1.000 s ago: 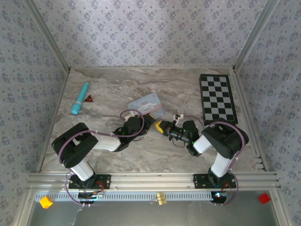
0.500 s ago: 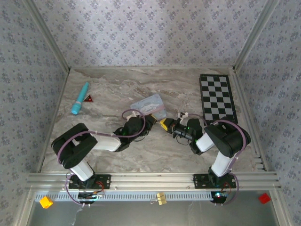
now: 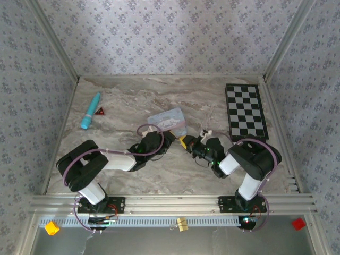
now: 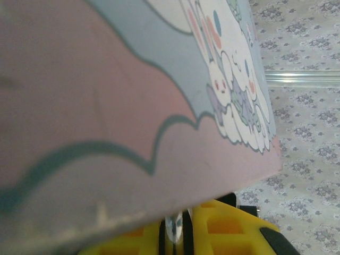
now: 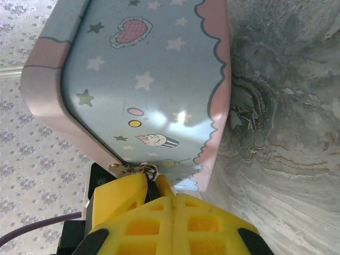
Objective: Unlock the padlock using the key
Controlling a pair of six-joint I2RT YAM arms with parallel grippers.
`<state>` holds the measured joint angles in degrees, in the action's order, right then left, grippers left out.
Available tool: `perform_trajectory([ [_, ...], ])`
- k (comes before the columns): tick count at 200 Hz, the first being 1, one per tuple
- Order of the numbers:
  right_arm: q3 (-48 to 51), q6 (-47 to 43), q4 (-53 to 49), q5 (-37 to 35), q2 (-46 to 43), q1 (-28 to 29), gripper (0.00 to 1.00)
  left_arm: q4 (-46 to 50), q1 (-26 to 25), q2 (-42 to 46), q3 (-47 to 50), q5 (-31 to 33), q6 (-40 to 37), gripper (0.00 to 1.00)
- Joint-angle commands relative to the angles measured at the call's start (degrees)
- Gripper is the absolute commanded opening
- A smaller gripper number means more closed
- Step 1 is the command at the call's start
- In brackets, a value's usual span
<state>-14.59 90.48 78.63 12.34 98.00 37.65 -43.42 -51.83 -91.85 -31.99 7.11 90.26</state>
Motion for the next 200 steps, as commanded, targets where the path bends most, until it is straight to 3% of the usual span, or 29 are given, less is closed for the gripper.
perform_trajectory([
  [1, -0.9, -1.3, 1.3, -2.2, -1.5, 5.6, 0.00, -7.5, -3.2, 2.8, -2.1, -11.0, -0.5, 0.00],
  [51, -1.6, 0.6, 1.3, -7.5, -0.8, 11.1, 0.00, -7.6, -3.1, 3.0, -1.8, -10.9, -0.8, 0.00],
  [200, -5.1, 1.3, 1.3, -8.8, 0.6, 17.2, 0.00, -7.6, -2.5, 3.5, -0.7, -10.3, -0.8, 0.00],
])
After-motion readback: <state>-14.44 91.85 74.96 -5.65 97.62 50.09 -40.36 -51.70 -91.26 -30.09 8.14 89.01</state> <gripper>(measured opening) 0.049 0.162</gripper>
